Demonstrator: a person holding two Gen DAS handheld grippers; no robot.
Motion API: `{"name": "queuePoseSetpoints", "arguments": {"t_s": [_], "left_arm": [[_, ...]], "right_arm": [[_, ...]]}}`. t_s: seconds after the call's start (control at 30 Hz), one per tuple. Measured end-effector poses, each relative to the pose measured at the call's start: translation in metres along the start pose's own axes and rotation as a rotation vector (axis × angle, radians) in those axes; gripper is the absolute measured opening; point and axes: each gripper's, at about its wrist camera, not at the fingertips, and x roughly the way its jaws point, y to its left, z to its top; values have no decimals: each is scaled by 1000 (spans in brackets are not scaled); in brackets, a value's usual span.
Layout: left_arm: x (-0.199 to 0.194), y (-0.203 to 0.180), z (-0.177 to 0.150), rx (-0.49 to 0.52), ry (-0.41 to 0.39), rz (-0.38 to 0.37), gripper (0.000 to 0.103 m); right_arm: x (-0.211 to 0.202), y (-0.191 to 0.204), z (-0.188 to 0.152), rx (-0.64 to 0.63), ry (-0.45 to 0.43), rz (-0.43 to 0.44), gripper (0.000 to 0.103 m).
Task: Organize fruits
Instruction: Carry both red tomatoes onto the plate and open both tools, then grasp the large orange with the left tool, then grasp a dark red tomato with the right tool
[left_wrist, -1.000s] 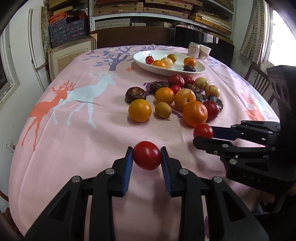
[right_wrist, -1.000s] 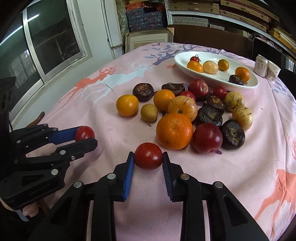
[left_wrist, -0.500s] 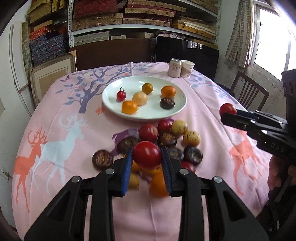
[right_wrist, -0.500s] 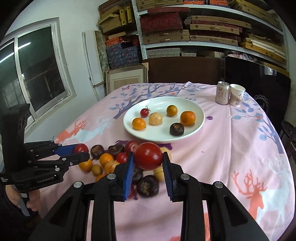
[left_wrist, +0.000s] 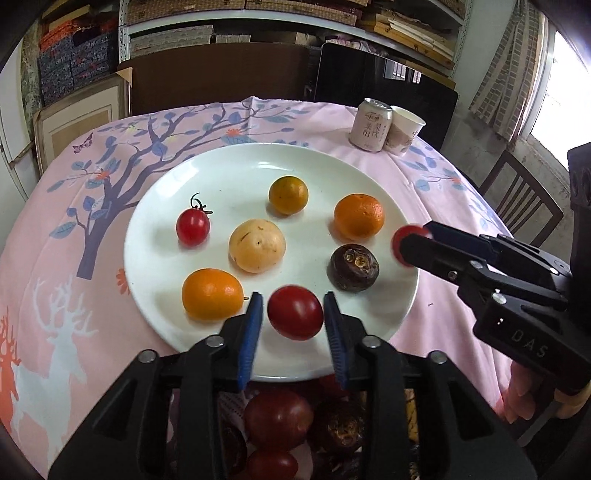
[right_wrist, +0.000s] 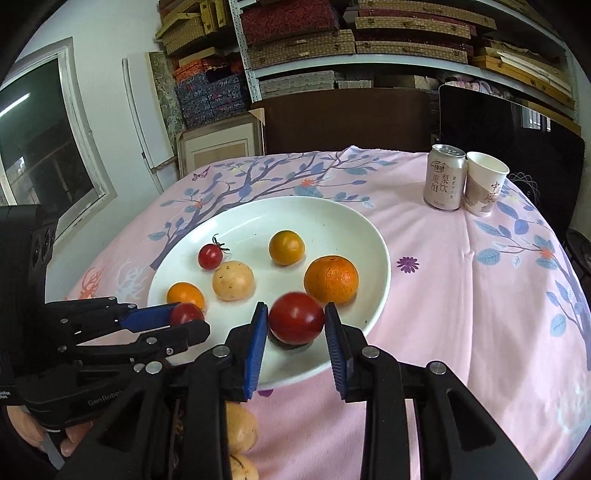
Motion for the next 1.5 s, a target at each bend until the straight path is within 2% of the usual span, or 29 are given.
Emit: {"name": "queuePoseSetpoints", "arguments": {"t_s": [0.03, 0.07, 0.2, 0.33, 0.4, 0.53, 0.6, 0.73, 0.8, 0.87, 0.93, 1.07, 1.23, 1.3, 1.37, 1.5], "left_arm": [[-2, 2, 1, -12, -12, 3, 72], [-6, 3, 2, -20, -35, 25, 84], [-32, 12, 1, -28, -72, 19, 85], [-77, 16, -18, -10, -120, 22, 85], [-97, 15, -35, 12, -129, 29, 85], [-127, 2, -89, 105, -120, 29, 87], [-132, -7, -115, 151, -111, 39, 87], [-128, -25, -155, 213, -80, 114, 87], [-124, -27, -164, 212, -66, 138, 85], [-115, -25, -169, 193, -33, 156, 69], [-106, -22, -171, 172, 0, 139, 60], [-98, -29, -171, 191, -2, 148, 55], [-84, -34, -168, 210, 40, 156, 55], [-85, -30, -166, 189, 28, 137, 47], [-91, -25, -167, 159, -3, 124, 44], [-122, -15, -172, 98, -162, 77, 45]], "right_arm": [[-2, 0, 2, -1, -21, -21, 61], [-5, -1, 4, 0, -31, -18, 61], [-25, -5, 0, 22, -53, -9, 61], [-59, -7, -17, 36, -57, -2, 61], [-79, -2, -33, 26, -54, 10, 61], [-113, 4, -76, 38, -45, 47, 61], [-124, 5, -100, 67, -40, 58, 61], [-132, 9, -135, 117, -51, 76, 61], [-132, 12, -144, 131, -55, 77, 61], [-130, 17, -150, 118, -45, 65, 61], [-129, 22, -156, 92, -40, 52, 61], [-129, 24, -160, 83, -31, 63, 61], [-128, 20, -161, 96, -30, 76, 61], [-127, 21, -161, 93, -27, 78, 61], [-126, 23, -161, 81, -24, 75, 61], [-125, 40, -160, 31, -2, 92, 61]]}}
